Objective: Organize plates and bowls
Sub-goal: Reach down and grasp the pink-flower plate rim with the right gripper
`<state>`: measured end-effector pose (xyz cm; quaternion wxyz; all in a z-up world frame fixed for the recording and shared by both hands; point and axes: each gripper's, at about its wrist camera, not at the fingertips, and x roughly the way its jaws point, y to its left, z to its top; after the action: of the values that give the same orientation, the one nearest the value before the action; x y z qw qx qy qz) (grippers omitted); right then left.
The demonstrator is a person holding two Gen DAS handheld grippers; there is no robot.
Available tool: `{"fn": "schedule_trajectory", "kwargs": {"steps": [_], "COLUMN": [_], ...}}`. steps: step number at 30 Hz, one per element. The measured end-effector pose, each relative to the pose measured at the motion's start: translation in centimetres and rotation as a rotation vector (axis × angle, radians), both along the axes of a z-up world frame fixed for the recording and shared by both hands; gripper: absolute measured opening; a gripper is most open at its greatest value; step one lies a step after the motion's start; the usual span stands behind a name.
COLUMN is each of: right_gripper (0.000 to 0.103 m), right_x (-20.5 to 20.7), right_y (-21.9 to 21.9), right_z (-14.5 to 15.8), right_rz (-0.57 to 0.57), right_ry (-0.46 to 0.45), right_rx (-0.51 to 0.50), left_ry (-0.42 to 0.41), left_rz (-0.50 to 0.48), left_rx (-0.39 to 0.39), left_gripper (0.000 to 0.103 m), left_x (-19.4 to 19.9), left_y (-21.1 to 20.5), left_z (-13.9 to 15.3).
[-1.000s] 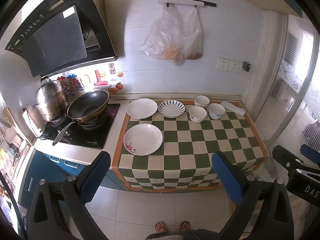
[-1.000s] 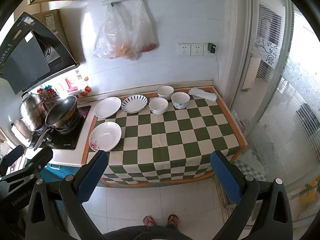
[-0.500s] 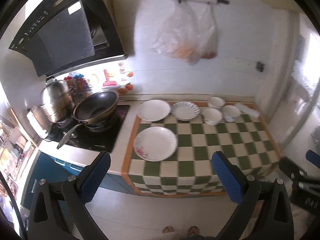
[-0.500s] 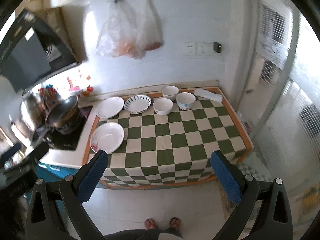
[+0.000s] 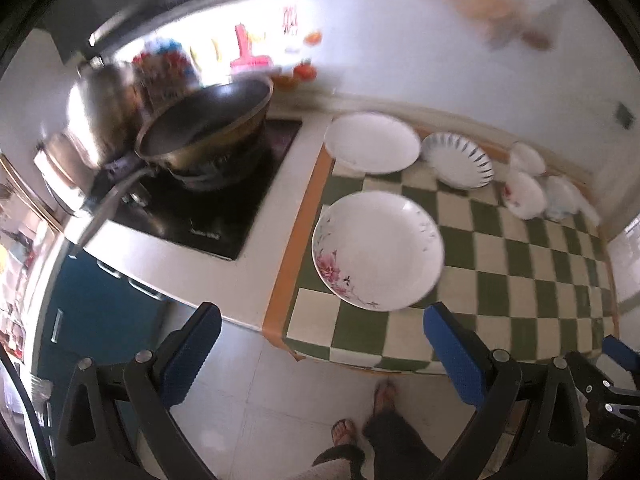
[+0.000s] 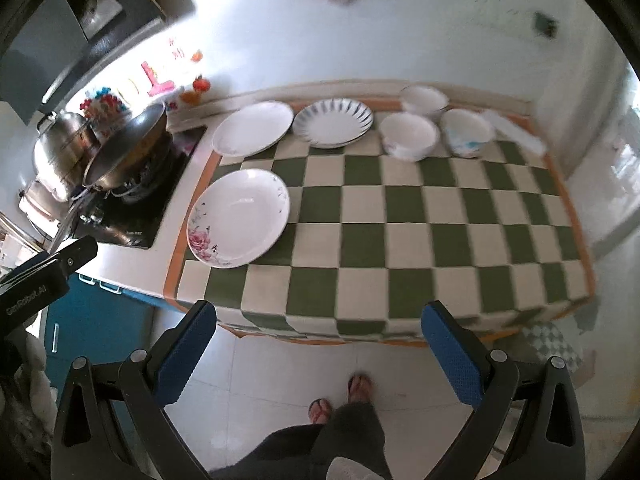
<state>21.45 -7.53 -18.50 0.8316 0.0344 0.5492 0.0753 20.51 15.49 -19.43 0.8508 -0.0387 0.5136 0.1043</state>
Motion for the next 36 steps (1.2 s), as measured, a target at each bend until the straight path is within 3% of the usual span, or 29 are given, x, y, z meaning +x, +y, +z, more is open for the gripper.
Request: {"fn": "schedule_trajectory", "kwargs": {"steps": [9,15,24,28,31,32,33,34,35,36], "right_gripper": [0.103,0.100,0.099,0.088,0.078,0.069,0.068,0.058,0.035,0.026], "right_x": [13.8,20.4,24.7,26.0,26.3,26.3,26.4,26.5,26.5,26.5], "right_y": [2.0,4.3,6.8,7.7,8.3,8.4,8.6,8.7,8.9,9.1], "right_z": [-11.5,-18.7,-23.5,-25.1,-25.1,-25.1,-25.1,-25.0,-25.2,-25.4], "right_rz": [0.071,0.165,0.217,0.222,0.225,0.227,0.223,0.221,0.221,0.220], "right_ry": [0.229,0.376,0.475,0.513,0.497,0.503,0.504,0.498,0.501,0.513], "right_rx": [0.118,0.115,0.159,0.202,0.217,0.229,0.231,0.234,0.244,0.256], "left_ry": [0.146,0.256,0.375,0.406,0.423,0.431,0.436,0.442,0.451,0.451], "left_rz": [0.023,0.020,0.015,0.004,-0.022,-0.030,-0.038,-0.044,-0.051,-0.061], "left_rx": [0.020,0.021,-0.032,-0.072,-0.116,-0.145,-0.159,-0.166,-0.168,-0.185], "left_gripper": [0.103,0.103,0.103,0.100,0.089,0.080,0.069,0.064,0.055,0.052], "left_x": [10.4,15.4,18.5,19.1,19.4,19.4,19.4,19.3,19.3,19.2], "left_y": [2.0,2.7,3.9,4.2,4.3,4.4,4.3,4.3,4.2,4.0], "left_z": [-8.3,-13.6,-19.0,-20.0,-20.5,-20.7,-20.8,-20.9,-21.1,-21.1]}}
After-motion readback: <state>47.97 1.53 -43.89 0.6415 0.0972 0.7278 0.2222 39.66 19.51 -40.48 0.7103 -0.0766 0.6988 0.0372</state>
